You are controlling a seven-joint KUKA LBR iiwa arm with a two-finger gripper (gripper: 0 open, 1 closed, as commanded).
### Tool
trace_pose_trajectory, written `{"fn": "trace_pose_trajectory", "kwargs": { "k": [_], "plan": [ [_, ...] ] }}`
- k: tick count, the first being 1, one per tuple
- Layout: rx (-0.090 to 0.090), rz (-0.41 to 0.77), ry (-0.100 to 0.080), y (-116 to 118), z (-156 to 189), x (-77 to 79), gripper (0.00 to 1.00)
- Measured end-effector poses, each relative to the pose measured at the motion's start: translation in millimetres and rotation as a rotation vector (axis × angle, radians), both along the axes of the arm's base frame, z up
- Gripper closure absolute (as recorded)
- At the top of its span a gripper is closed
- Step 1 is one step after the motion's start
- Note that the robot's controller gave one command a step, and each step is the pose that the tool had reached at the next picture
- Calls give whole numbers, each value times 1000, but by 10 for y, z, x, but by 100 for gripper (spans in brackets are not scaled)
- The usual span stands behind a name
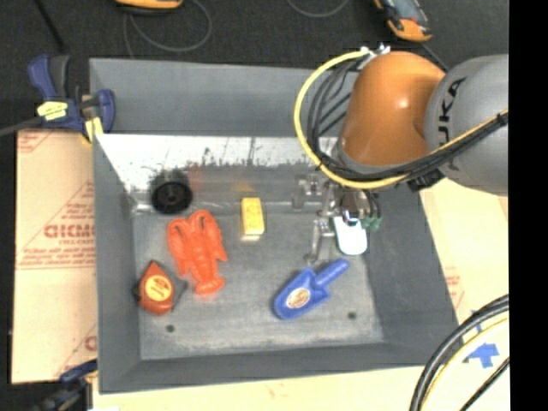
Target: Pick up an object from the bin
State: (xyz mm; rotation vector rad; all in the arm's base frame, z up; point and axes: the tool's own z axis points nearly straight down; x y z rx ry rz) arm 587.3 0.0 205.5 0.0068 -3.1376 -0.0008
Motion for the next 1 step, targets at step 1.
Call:
{"fn": "trace_pose_trajectory", "kwargs": {
  "k": [1],
  "plan": [
    [0,0,-8,0,48,14,0]
  ]
}}
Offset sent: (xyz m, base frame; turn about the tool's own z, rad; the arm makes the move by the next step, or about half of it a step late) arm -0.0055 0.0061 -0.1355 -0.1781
